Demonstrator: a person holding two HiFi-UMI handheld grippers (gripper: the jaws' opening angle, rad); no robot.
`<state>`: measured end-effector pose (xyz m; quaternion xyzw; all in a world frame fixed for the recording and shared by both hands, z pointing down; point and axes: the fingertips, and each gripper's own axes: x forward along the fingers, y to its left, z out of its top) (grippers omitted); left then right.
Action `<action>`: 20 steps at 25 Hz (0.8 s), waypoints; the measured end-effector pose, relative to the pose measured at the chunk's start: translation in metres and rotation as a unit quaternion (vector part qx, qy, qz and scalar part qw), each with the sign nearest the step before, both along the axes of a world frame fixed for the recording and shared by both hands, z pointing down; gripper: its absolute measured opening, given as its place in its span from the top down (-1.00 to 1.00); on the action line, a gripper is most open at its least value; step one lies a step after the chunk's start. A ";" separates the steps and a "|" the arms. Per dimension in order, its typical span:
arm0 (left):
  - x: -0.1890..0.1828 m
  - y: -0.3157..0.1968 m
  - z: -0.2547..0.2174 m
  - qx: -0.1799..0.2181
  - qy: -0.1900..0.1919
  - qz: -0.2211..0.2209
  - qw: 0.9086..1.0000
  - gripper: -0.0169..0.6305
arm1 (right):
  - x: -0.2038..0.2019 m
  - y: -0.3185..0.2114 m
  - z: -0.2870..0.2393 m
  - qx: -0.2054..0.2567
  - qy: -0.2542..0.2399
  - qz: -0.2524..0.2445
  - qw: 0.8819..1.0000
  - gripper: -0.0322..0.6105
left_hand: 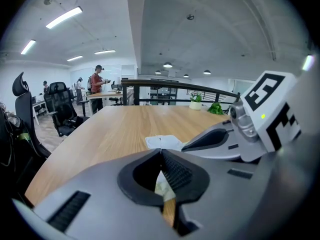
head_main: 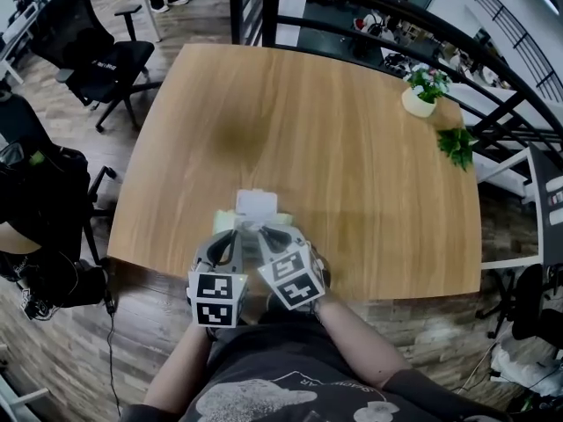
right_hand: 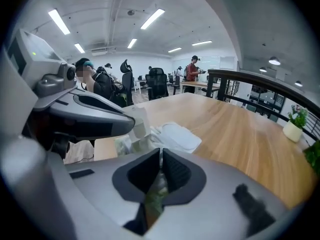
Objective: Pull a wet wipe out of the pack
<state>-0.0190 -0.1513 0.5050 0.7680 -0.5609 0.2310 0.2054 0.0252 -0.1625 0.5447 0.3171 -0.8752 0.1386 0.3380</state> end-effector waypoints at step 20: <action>-0.005 -0.001 0.000 -0.006 0.006 -0.013 1.000 0.91 | 0.025 0.003 -0.014 0.031 -0.005 0.014 0.999 0.79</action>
